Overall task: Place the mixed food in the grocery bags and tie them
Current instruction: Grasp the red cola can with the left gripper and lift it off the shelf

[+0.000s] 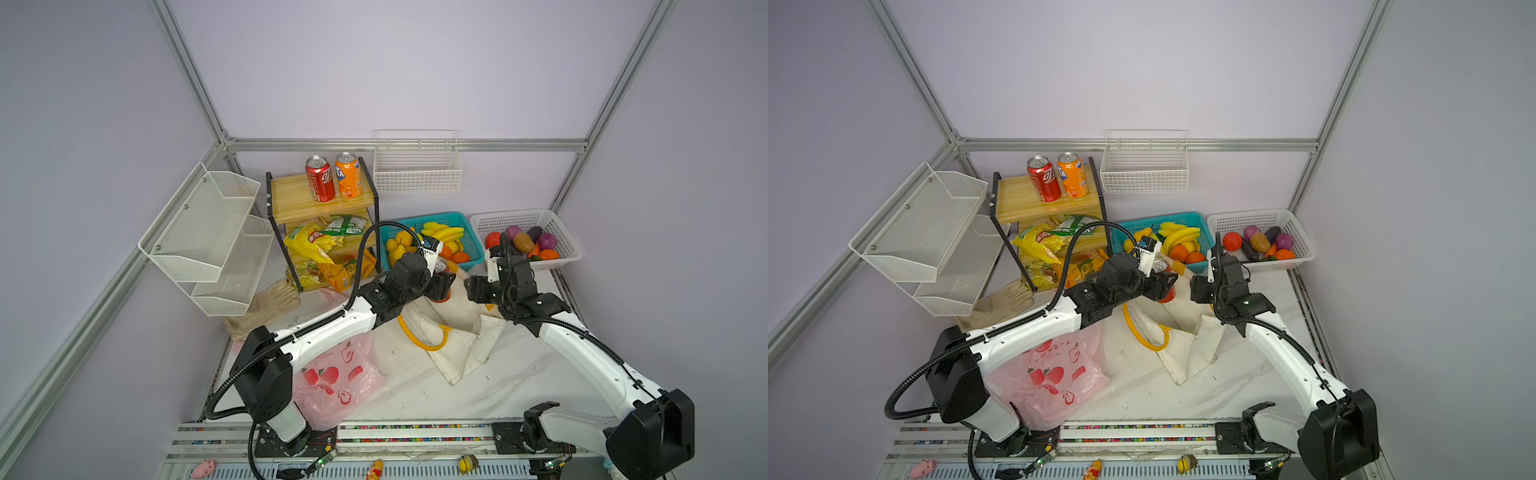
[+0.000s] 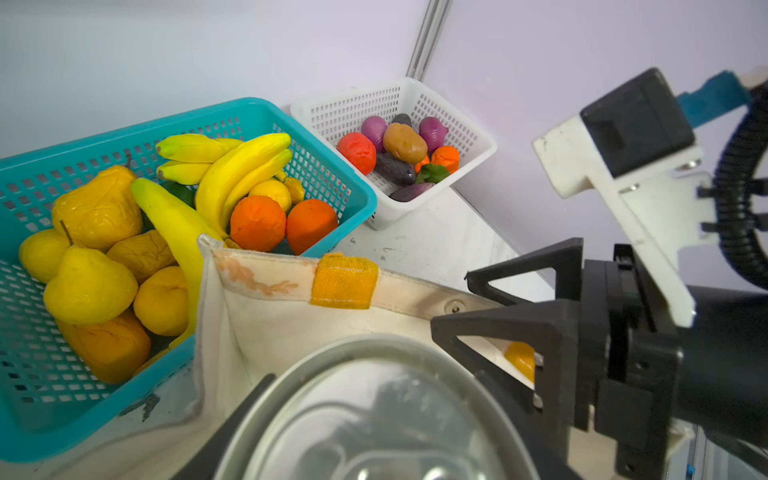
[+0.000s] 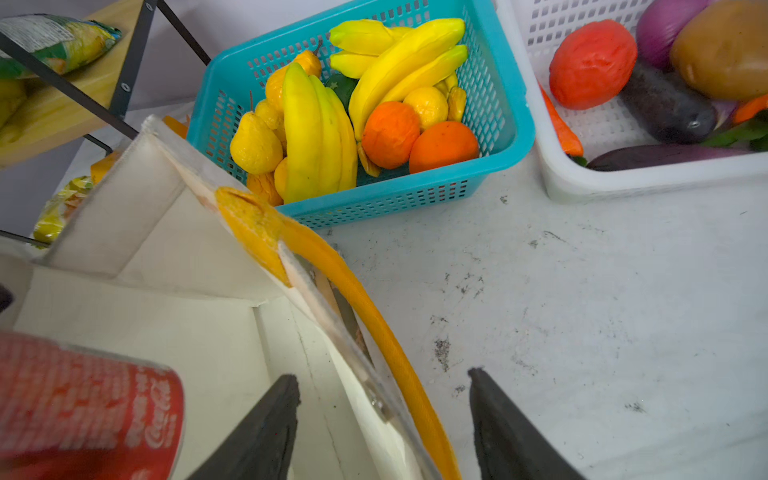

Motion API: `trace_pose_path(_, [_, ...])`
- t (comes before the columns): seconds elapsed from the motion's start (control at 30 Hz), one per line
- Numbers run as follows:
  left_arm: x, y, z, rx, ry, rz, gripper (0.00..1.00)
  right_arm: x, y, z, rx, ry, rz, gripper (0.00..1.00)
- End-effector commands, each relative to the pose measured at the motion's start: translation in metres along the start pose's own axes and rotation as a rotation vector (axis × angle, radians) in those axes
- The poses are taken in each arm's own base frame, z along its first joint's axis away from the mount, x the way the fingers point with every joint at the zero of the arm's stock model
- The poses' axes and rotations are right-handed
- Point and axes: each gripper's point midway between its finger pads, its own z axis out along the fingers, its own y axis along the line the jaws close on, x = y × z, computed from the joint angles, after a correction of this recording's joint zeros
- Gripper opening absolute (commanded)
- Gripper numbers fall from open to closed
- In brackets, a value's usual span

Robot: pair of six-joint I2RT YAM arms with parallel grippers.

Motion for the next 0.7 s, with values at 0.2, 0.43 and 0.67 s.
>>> trace_pose_path(0.2, [-0.027,-0.002,-0.017,-0.006,-0.094,-0.032,0.48,-0.007,0.018,0.014,-0.059,0.068,-0.138,0.73])
trace_pose_path(0.43, [-0.024,0.002,-0.018,-0.025,-0.086,-0.023,0.48,-0.013,0.026,0.037,-0.091,0.105,-0.299,0.83])
trace_pose_path(0.67, [-0.016,0.008,-0.018,-0.054,-0.071,-0.016,0.48,-0.030,0.041,0.052,-0.151,0.075,-0.386,0.82])
